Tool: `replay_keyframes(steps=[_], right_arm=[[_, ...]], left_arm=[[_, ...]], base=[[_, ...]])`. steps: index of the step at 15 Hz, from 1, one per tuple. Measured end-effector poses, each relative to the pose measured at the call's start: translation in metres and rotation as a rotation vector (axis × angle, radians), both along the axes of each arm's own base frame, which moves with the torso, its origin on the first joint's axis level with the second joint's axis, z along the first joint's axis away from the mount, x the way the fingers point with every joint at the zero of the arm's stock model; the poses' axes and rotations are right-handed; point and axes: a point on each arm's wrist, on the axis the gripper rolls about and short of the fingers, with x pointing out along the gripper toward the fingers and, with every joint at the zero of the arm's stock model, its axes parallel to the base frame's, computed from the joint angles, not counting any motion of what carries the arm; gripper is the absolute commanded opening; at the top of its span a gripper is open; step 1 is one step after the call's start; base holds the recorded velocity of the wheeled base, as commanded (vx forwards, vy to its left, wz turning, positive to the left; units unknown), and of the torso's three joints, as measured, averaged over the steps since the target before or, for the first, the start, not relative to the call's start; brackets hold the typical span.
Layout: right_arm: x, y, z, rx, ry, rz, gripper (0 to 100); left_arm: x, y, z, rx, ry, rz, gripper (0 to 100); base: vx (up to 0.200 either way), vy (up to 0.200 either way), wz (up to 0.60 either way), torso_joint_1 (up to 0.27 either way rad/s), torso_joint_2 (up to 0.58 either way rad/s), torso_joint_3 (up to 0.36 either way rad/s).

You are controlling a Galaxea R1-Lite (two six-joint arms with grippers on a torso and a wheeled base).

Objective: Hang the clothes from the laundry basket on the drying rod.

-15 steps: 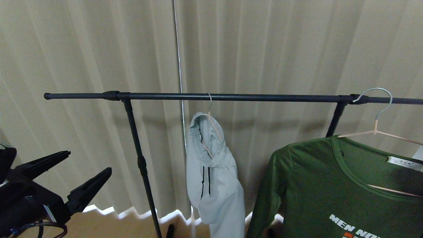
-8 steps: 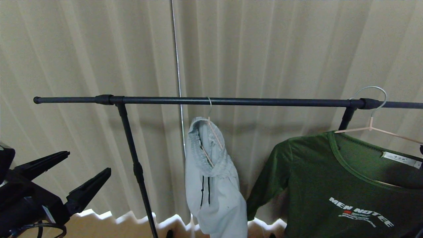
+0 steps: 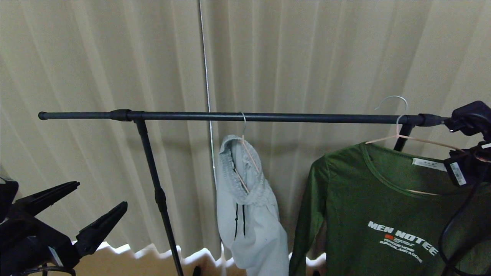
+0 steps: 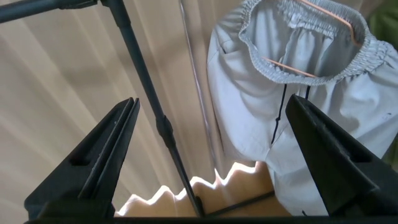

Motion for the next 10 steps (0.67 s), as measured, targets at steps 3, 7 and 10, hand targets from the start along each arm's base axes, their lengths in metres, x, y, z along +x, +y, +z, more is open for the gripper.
replay_keyframes(steps=[3,7,10], right_arm=[[0.020,0.000,-0.010,-0.007,0.044,-0.015,0],[0.037,0.006,-0.021,-0.016,0.054,-0.010,0],[0.044,0.014,-0.028,-0.019,0.067,0.016,0]], left_arm=[[0.000,0.000,-0.001,0.002,0.001,0.001,100],[0.000,0.000,-0.001,0.003,0.004,0.000,100],[0.000,0.000,-0.001,0.002,0.003,0.001,100]], base=[[0.000,0.000,0.00,0.000,0.00,0.000],[0.000,0.000,0.00,0.000,0.00,0.000],[0.000,0.000,0.00,0.000,0.00,0.000]])
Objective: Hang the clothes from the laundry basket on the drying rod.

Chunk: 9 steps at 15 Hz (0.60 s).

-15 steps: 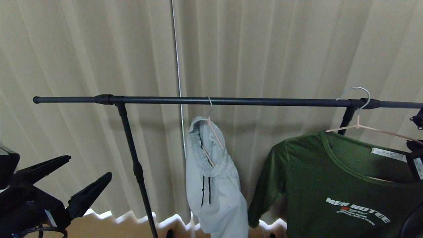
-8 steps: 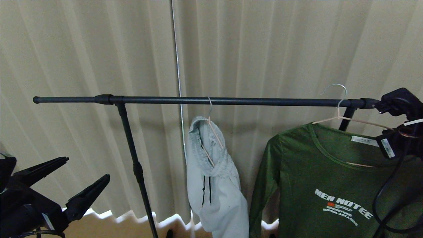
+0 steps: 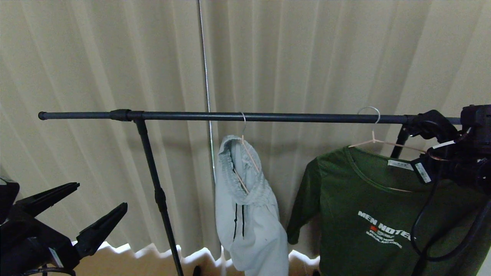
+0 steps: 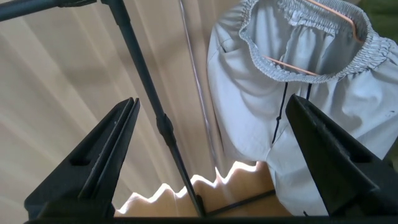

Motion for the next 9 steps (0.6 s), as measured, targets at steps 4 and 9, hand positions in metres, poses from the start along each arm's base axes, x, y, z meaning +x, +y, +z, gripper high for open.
replay_keyframes(steps=[4,9], right_arm=[[0.003,0.011,-0.006,0.021,0.013,0.037,0],[-0.003,0.033,-0.011,0.041,0.021,0.108,100]], left_arm=[[0.000,0.000,0.000,0.000,-0.001,0.000,100],[0.000,0.000,0.000,0.000,-0.001,0.000,100]], base=[[0.000,0.000,0.00,0.000,0.00,0.000],[0.000,0.000,0.00,0.000,0.00,0.000]])
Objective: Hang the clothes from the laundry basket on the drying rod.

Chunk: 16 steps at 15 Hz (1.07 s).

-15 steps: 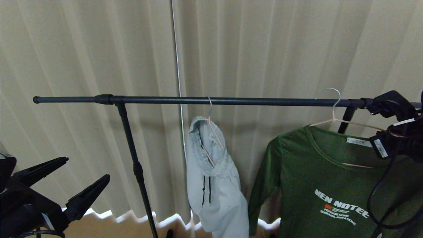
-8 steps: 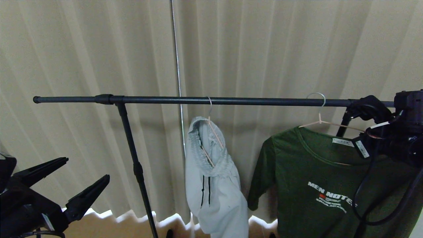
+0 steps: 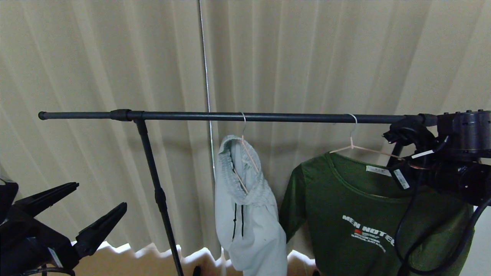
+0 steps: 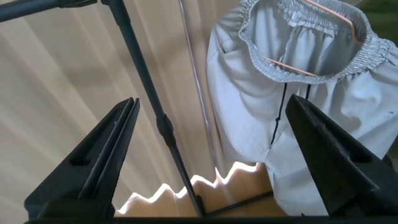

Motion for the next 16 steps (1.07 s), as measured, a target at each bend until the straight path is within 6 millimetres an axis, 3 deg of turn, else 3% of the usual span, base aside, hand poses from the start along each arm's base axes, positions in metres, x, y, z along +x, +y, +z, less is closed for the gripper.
replay_keyframes(steps=[7,11,16], right_arm=[[-0.027,0.016,-0.010,0.114,-0.098,0.157,100],[-0.048,0.016,-0.018,0.176,-0.185,0.260,100],[-0.104,0.003,-0.019,0.199,-0.288,0.288,100]], left_arm=[[-0.004,0.001,-0.009,0.022,0.026,-0.001,100],[-0.016,0.007,-0.019,0.029,0.032,0.027,100],[-0.051,0.027,-0.023,0.076,-0.051,0.209,100]], base=[[0.000,0.000,0.00,0.000,0.00,0.000],[0.000,0.000,0.00,0.000,0.00,0.000],[0.000,0.000,0.00,0.000,0.00,0.000]])
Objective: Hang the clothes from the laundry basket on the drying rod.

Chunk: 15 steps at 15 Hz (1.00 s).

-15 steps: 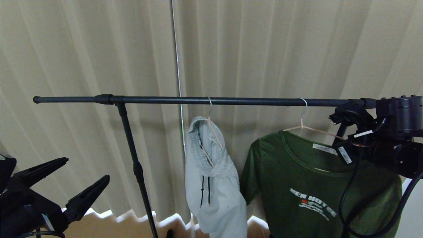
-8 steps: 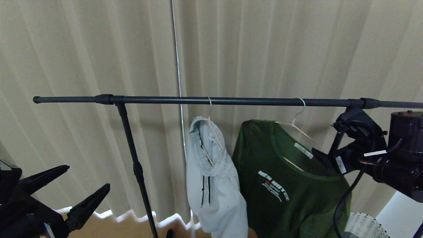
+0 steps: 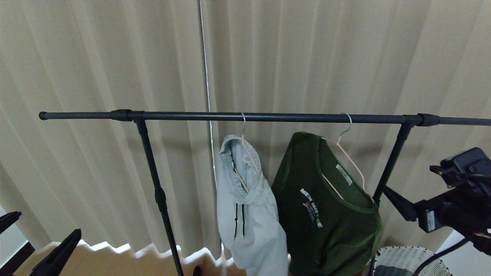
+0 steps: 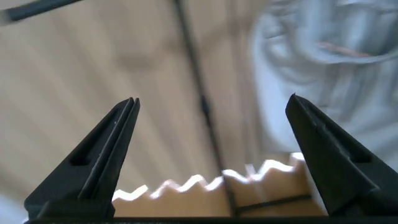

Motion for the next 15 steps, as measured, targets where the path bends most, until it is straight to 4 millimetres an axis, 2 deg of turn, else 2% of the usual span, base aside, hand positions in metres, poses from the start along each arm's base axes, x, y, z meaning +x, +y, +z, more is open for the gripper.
replay_keyframes(steps=[4,8,12,15], right_arm=[[-0.047,-0.012,0.003,0.042,-0.109,0.026,100],[-0.078,-0.023,0.000,0.046,-0.127,0.025,100],[-0.104,-0.032,0.005,0.010,-0.135,0.031,100],[-0.128,-0.039,0.005,-0.053,-0.086,0.077,100]], left_arm=[[-0.032,0.002,-0.020,0.003,0.028,0.040,100],[-0.058,0.002,-0.040,0.044,-0.007,0.029,100],[-0.073,0.001,-0.047,0.019,-0.112,-0.018,100],[-0.082,-0.002,-0.055,-0.044,-0.136,-0.152,100]], base=[[0.000,0.000,0.00,0.000,0.00,0.000],[0.000,0.000,0.00,0.000,0.00,0.000],[0.000,0.000,0.00,0.000,0.00,0.000],[0.000,0.000,0.00,0.000,0.00,0.000]])
